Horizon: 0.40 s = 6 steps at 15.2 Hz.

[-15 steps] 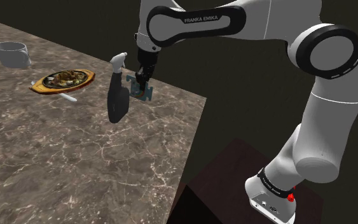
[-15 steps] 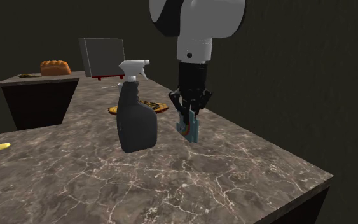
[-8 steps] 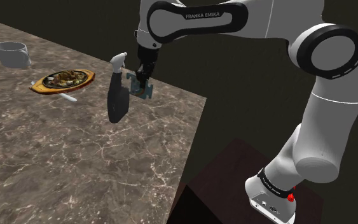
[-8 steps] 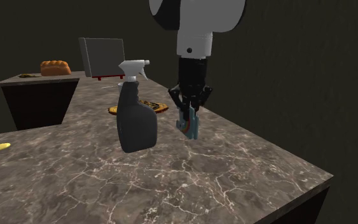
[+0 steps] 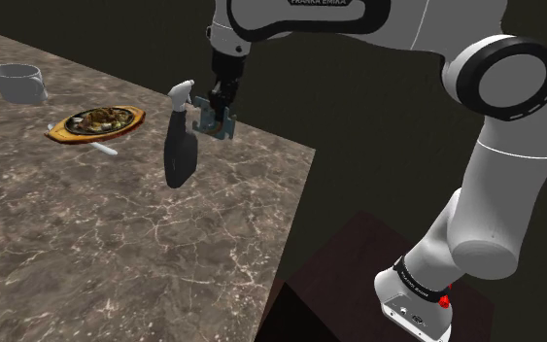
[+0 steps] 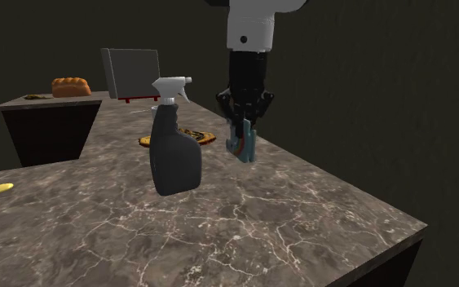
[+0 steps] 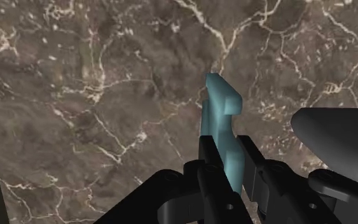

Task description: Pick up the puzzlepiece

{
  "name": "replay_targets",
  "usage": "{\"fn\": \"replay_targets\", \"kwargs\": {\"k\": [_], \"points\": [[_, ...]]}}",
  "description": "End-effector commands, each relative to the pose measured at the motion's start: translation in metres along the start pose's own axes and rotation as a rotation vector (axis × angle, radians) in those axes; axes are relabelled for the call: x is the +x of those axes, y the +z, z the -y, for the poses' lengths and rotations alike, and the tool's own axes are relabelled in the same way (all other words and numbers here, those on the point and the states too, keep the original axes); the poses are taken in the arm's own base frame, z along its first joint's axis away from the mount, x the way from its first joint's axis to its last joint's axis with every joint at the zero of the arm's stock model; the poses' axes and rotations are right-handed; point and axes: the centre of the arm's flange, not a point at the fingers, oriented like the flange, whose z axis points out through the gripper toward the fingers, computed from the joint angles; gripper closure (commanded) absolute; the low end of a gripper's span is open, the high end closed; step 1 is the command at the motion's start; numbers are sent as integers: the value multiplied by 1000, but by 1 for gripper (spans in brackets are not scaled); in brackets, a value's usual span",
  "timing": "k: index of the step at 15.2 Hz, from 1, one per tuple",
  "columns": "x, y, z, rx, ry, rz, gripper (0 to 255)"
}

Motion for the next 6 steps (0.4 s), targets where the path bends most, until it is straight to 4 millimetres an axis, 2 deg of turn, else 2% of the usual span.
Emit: {"fn": "replay_targets", "kwargs": {"k": [1,4,6], "points": [[0,-10,0,0,0,0,255],[0,-26,1,0,0,0,255],[0,-27,1,0,0,0,255]]}}
